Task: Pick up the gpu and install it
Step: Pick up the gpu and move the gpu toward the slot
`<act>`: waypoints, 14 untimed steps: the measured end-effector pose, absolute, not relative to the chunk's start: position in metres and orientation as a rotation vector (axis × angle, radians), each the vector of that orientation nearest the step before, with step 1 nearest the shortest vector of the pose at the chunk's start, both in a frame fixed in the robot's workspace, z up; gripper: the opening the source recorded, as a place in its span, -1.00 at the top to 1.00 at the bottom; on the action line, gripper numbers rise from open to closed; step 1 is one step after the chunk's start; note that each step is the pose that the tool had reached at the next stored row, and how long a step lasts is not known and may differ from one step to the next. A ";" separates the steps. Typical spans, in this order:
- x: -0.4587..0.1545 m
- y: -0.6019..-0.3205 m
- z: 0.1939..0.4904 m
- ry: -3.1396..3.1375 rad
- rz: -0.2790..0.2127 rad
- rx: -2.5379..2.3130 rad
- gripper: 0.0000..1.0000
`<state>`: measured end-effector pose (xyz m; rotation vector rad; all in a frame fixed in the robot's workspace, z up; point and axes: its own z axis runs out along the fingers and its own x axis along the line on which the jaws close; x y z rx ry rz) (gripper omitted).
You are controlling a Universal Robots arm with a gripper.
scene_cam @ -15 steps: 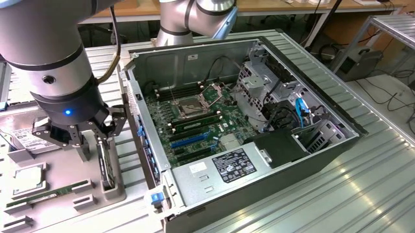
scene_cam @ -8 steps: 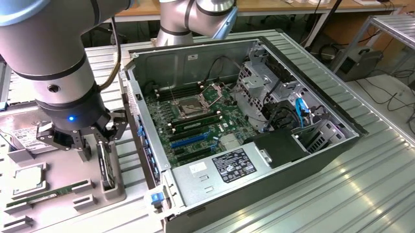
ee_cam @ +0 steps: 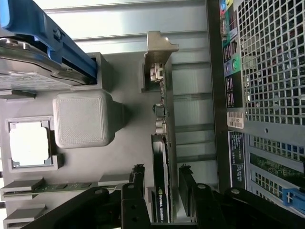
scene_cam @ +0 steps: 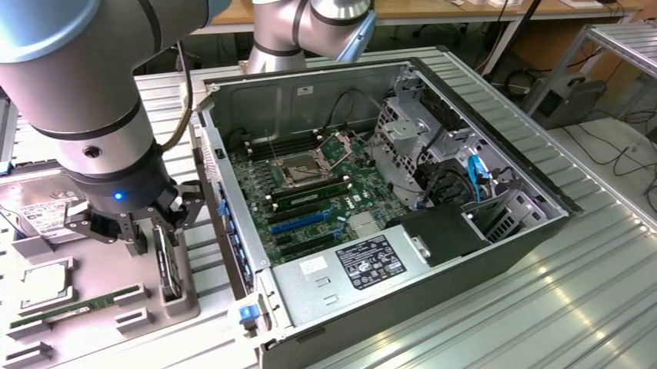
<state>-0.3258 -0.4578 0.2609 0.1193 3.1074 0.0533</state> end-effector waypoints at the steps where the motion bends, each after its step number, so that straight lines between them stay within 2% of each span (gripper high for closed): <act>1: -0.326 -0.458 0.260 3.107 0.054 0.119 0.15; 14: -0.326 -0.452 0.245 3.102 0.058 0.171 0.15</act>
